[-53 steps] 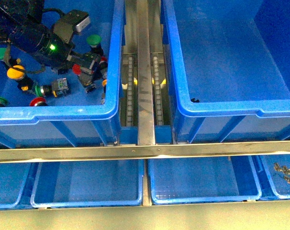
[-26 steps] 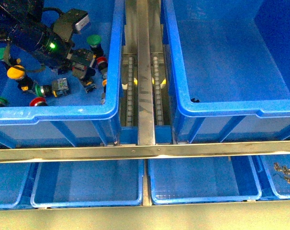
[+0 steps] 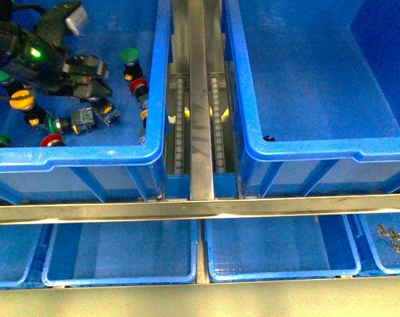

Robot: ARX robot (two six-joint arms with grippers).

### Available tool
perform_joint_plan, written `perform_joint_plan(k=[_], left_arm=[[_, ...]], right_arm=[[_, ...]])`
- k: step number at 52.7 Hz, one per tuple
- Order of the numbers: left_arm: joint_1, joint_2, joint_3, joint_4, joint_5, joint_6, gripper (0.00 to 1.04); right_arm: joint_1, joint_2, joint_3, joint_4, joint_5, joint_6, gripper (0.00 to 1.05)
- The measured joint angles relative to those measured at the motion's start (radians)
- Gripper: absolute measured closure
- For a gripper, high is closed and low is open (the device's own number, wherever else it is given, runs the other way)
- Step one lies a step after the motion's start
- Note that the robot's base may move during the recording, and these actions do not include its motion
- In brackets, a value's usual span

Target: Pick red and yellow buttons and place in box

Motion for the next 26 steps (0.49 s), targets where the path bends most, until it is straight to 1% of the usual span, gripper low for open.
perform_joint_plan(k=[8, 14, 21, 24, 26], left_arm=[[0.072, -0.128, -0.085, 0.037, 0.045, -0.103, 0.70], [0.134, -0.194, -0.119, 0.020, 0.076, -0.204, 0.70], [0.191, -0.253, -0.165, -0.014, 0.157, -0.330, 0.70], [0.200, -0.271, -0.180, -0.022, 0.190, -0.387, 0.70], [0.203, -0.289, -0.194, -0.028, 0.230, -0.443, 0.70]], right_arm=[[0.000, 0.000, 0.000, 0.000, 0.000, 0.000, 0.07], [0.000, 0.000, 0.000, 0.000, 0.000, 0.000, 0.07], [0.000, 0.000, 0.000, 0.000, 0.000, 0.000, 0.07], [0.000, 0.000, 0.000, 0.000, 0.000, 0.000, 0.07], [0.000, 0.000, 0.000, 0.000, 0.000, 0.000, 0.07]])
